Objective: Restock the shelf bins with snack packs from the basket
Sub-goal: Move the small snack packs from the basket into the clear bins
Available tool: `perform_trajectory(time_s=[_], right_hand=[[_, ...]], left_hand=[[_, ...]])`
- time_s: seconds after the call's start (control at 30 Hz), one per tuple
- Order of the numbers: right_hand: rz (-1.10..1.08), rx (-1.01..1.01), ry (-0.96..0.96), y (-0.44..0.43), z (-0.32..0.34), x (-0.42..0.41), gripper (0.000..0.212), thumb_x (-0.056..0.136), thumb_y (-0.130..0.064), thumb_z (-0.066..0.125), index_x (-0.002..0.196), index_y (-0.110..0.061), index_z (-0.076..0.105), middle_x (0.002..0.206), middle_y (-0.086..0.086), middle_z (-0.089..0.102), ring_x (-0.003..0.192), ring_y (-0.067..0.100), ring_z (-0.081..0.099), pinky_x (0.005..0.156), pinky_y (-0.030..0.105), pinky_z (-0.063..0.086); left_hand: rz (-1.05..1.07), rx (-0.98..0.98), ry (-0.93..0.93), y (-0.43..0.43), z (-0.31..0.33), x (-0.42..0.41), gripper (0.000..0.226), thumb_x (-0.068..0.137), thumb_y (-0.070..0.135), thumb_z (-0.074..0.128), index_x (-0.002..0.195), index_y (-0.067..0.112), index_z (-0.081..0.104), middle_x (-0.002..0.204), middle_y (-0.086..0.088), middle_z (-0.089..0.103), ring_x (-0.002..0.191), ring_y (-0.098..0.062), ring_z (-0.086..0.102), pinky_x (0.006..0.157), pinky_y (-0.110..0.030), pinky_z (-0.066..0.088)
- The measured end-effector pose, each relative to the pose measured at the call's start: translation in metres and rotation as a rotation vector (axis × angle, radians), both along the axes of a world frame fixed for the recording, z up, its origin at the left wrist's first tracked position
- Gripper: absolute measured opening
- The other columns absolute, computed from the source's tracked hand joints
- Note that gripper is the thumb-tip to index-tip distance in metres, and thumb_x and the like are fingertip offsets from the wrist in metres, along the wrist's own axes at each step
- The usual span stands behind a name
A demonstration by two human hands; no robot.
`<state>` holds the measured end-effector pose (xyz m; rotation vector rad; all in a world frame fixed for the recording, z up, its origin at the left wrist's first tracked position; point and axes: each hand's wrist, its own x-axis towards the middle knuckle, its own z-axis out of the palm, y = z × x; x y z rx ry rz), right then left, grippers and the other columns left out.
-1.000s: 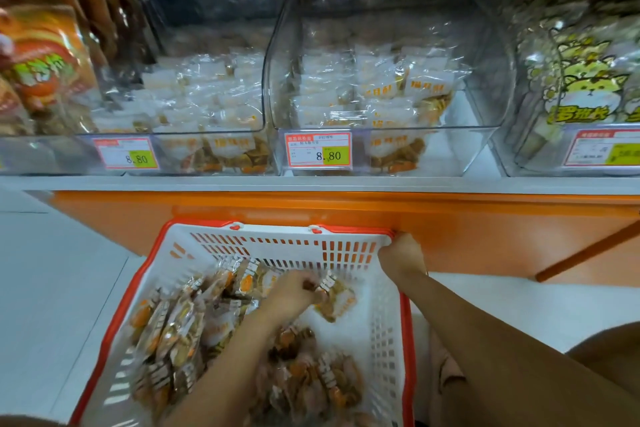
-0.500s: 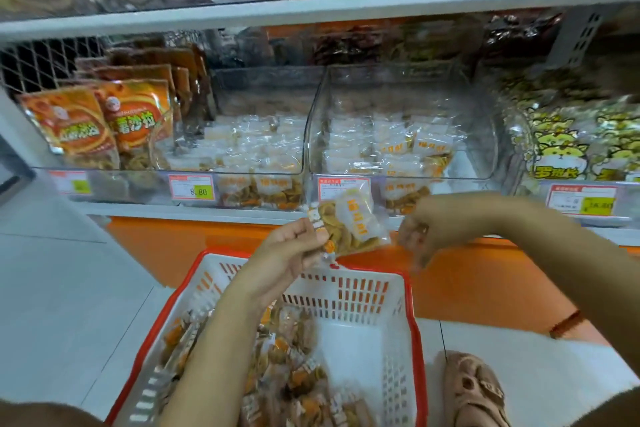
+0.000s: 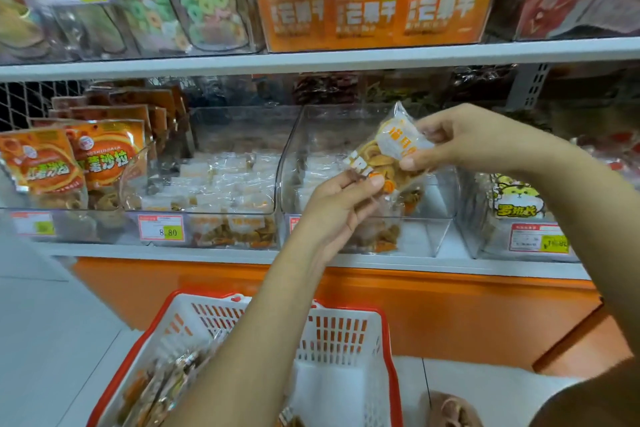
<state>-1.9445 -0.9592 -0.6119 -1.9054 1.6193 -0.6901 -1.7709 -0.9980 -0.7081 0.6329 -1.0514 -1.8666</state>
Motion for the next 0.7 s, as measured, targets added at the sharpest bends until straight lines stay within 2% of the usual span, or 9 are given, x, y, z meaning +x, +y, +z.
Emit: perform_trajectory(time_s=[0.07, 0.13, 0.2, 0.23, 0.3, 0.37, 0.47, 0.57, 0.7], right_hand=[[-0.106, -0.062, 0.148, -0.008, 0.004, -0.011, 0.031, 0.07, -0.038, 0.08, 0.086, -0.013, 0.07, 0.078, 0.006, 0.068, 0.075, 0.013, 0.055, 0.066, 0.024, 0.043], [-0.237, -0.148, 0.386, -0.016, 0.004, -0.015, 0.029, 0.075, -0.033, 0.078, 0.095, -0.016, 0.065, 0.082, -0.003, 0.061, 0.079, 0.014, 0.052, 0.059, 0.024, 0.035], [-0.311, -0.136, 0.562, -0.025, -0.001, -0.016, 0.038, 0.078, -0.029, 0.076, 0.109, -0.013, 0.062, 0.099, 0.004, 0.062, 0.087, 0.019, 0.051, 0.065, 0.028, 0.037], [-0.326, -0.11, 0.639, -0.03, -0.005, -0.015, 0.039, 0.078, -0.028, 0.074, 0.111, -0.011, 0.062, 0.104, 0.008, 0.063, 0.09, 0.022, 0.053, 0.07, 0.029, 0.041], [-0.355, -0.041, 0.75, -0.039, -0.015, -0.014, 0.033, 0.077, -0.027, 0.072, 0.103, -0.008, 0.063, 0.1, 0.012, 0.065, 0.092, 0.029, 0.059, 0.076, 0.031, 0.05], [-0.401, 0.043, 0.788, -0.045, -0.022, -0.007, 0.029, 0.078, -0.023, 0.069, 0.101, -0.006, 0.065, 0.095, 0.012, 0.065, 0.09, 0.03, 0.062, 0.074, 0.03, 0.05], [-0.456, 0.087, 0.85, -0.053, -0.034, 0.009, 0.03, 0.085, -0.015, 0.061, 0.115, -0.007, 0.063, 0.117, 0.012, 0.063, 0.108, 0.029, 0.061, 0.073, 0.03, 0.043], [-0.472, 0.116, 0.906, -0.061, -0.047, 0.021, 0.031, 0.089, -0.01, 0.055, 0.12, -0.009, 0.06, 0.125, 0.009, 0.06, 0.114, 0.027, 0.058, 0.075, 0.03, 0.04], [-0.412, 0.118, 0.983, -0.068, -0.058, 0.021, 0.033, 0.09, -0.008, 0.049, 0.121, -0.013, 0.058, 0.128, 0.006, 0.058, 0.119, 0.025, 0.054, 0.093, 0.032, 0.04]], left_hand=[[0.017, -0.054, -0.126, -0.011, 0.005, -0.01, 0.011, 0.089, 0.002, 0.061, 0.098, 0.004, 0.064, 0.09, -0.006, 0.073, 0.085, -0.014, 0.068, 0.078, -0.02, 0.056], [0.16, -0.277, -0.463, -0.025, 0.003, -0.017, 0.022, 0.086, 0.01, 0.067, 0.108, 0.006, 0.065, 0.097, -0.005, 0.071, 0.087, -0.012, 0.066, 0.075, -0.016, 0.054], [0.266, -0.579, -0.78, -0.035, -0.002, -0.018, 0.027, 0.086, 0.019, 0.07, 0.112, 0.013, 0.066, 0.101, 0.005, 0.068, 0.092, -0.007, 0.063, 0.079, -0.016, 0.052], [0.225, -0.686, -0.875, -0.038, -0.004, -0.018, 0.028, 0.086, 0.024, 0.069, 0.113, 0.016, 0.066, 0.105, 0.007, 0.067, 0.098, -0.007, 0.062, 0.084, -0.019, 0.05], [0.046, -0.788, -1.011, -0.04, -0.01, -0.017, 0.034, 0.087, 0.036, 0.066, 0.117, 0.02, 0.066, 0.116, 0.007, 0.065, 0.107, -0.008, 0.059, 0.093, -0.026, 0.048], [-0.067, -0.817, -1.08, -0.043, -0.014, -0.018, 0.036, 0.089, 0.043, 0.062, 0.116, 0.021, 0.068, 0.12, 0.003, 0.065, 0.108, -0.01, 0.06, 0.096, -0.031, 0.047], [-0.053, -0.872, -1.145, -0.05, -0.016, -0.017, 0.028, 0.093, 0.035, 0.058, 0.109, 0.016, 0.071, 0.113, -0.004, 0.069, 0.102, -0.018, 0.063, 0.093, -0.036, 0.05], [-0.021, -0.878, -1.168, -0.052, -0.018, -0.017, 0.023, 0.094, 0.025, 0.057, 0.104, 0.011, 0.073, 0.11, -0.01, 0.07, 0.099, -0.023, 0.065, 0.09, -0.039, 0.051], [0.034, -0.88, -1.179, -0.053, -0.019, -0.017, 0.021, 0.093, 0.02, 0.058, 0.105, 0.011, 0.073, 0.109, -0.006, 0.071, 0.097, -0.02, 0.065, 0.088, -0.036, 0.052]])
